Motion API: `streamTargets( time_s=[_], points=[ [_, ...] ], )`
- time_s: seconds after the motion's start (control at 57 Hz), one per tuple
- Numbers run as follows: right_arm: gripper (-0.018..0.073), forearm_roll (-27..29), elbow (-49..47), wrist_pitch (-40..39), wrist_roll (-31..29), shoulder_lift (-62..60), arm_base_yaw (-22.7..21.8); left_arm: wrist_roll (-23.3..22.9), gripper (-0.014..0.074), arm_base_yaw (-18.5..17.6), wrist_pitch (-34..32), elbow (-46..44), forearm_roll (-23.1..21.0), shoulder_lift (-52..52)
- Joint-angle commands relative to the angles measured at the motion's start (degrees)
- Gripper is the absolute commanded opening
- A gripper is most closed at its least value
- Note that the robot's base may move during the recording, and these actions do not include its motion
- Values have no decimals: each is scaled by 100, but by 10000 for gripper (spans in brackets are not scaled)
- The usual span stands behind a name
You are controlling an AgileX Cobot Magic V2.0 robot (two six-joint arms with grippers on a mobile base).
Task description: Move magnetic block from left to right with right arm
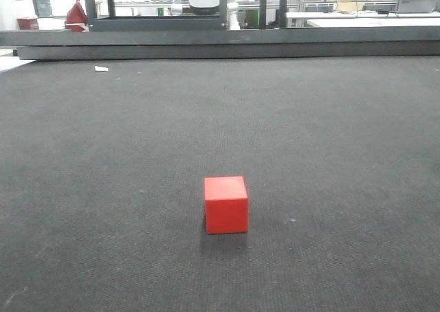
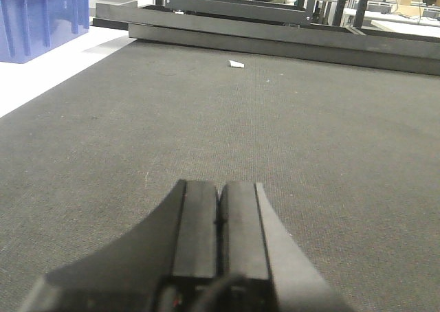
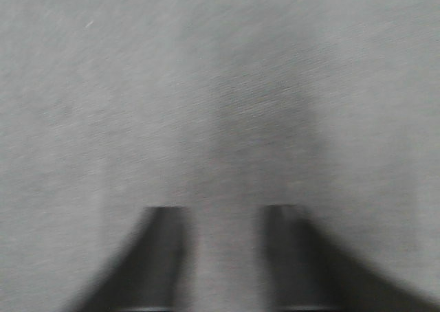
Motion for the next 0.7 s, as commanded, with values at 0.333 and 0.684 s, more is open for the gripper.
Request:
streamTargets(
  time_s=[0.333, 0.684],
  points=[
    [601, -307, -1984, 1300, 1779, 1768, 1917, -45, -126, -2, -486, 59, -15, -31],
    [601, -246, -3753, 2160, 2233, 3446, 2945, -45, -126, -2, -486, 59, -15, -31]
  ],
)
